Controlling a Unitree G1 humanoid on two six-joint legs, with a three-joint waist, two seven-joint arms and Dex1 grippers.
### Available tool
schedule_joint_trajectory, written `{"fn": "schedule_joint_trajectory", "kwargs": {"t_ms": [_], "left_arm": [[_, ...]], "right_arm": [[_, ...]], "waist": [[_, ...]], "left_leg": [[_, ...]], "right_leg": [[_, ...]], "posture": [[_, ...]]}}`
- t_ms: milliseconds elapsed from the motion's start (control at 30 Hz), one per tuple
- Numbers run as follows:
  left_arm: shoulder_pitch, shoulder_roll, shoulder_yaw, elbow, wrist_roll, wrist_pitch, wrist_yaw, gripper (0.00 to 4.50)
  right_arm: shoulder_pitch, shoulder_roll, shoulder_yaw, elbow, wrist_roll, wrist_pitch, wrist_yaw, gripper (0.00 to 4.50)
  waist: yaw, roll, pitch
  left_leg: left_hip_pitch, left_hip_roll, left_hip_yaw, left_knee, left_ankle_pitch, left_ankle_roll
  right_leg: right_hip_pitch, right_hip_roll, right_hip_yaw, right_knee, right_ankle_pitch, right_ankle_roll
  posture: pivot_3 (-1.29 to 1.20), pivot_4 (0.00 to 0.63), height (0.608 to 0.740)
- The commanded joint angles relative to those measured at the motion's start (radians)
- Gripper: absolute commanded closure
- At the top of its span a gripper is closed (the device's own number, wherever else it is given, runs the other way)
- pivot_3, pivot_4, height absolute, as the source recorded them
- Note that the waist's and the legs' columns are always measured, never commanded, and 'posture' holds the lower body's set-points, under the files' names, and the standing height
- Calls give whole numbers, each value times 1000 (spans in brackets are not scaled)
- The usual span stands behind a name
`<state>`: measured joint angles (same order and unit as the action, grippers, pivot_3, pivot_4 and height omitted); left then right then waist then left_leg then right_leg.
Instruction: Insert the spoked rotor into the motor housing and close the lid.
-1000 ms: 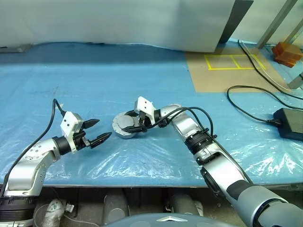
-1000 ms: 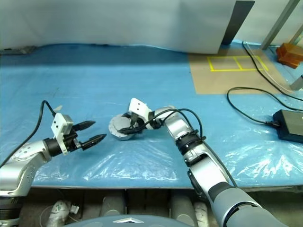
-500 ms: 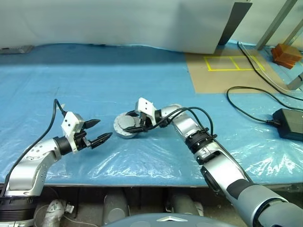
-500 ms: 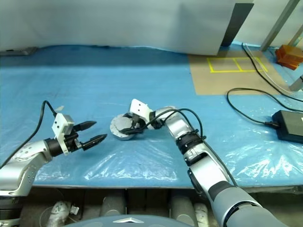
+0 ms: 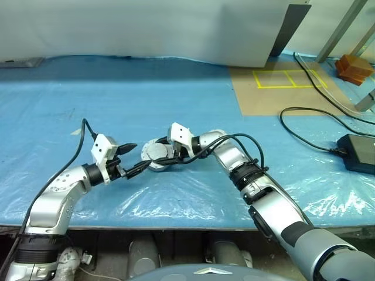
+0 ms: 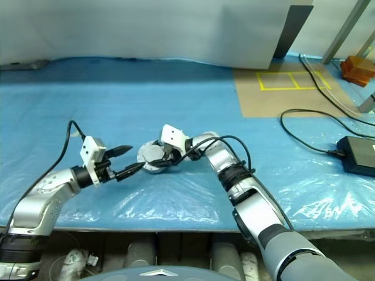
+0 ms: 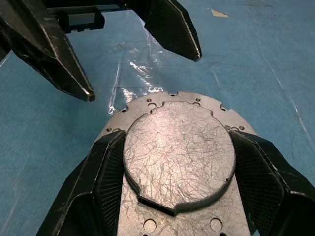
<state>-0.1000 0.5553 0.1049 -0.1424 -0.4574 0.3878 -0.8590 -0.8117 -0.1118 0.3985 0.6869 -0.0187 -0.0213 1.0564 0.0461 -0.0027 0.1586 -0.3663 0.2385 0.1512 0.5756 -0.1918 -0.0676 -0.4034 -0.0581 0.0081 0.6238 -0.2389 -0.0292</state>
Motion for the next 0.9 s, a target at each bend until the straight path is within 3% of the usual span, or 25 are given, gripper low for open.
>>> {"fn": "schedule_joint_trajectory", "kwargs": {"t_ms": [33, 300, 467, 633, 767, 900], "left_arm": [[-34, -13, -7, 22, 12, -27, 7, 0], [-52, -38, -34, 70, 38, -54, 3, 0], [-25, -47, -17, 58, -17, -44, -43, 1171], [-21, -56, 22, 39, -70, -42, -43, 2934], [-31, -49, 1, 94, 7, -86, 4, 4342], [-52, -54, -14, 160, 52, -127, 11, 4342]], "right_arm": [[45, -30, 40, 40, -69, 29, -13, 1541], [34, -1, 14, 65, -50, 120, -45, 1541], [34, 4, 12, 66, -54, 122, -49, 1540], [43, 0, 10, 59, -51, 127, -45, 1540], [46, -4, 12, 60, -52, 124, -42, 1540], [51, -4, 9, 48, -46, 132, -37, 1540]], "waist": [[0, 1, 0], [-3, 2, -1], [-3, 2, -1], [-3, 2, -1], [-3, 3, -1], [-3, 3, -1]], "left_leg": [[0, 0, 0, 0, 0, 0], [2, 0, 1, -1, 0, 0], [3, 0, 1, -3, 0, 0], [4, 0, 1, -4, 0, 0], [4, -1, 2, -5, 0, 0], [5, -1, 2, -7, 0, 0]], "right_leg": [[0, 0, 0, 0, 0, 0], [1, 0, 1, -1, 0, 0], [1, 0, 1, -1, 0, 0], [1, 0, 2, -1, 0, 0], [1, 0, 2, -1, 0, 0], [1, 0, 3, -2, 0, 0]], "posture": [[0, 150, 740], [0, 150, 740], [0, 150, 740], [0, 150, 740], [0, 150, 740], [0, 150, 740]]}}
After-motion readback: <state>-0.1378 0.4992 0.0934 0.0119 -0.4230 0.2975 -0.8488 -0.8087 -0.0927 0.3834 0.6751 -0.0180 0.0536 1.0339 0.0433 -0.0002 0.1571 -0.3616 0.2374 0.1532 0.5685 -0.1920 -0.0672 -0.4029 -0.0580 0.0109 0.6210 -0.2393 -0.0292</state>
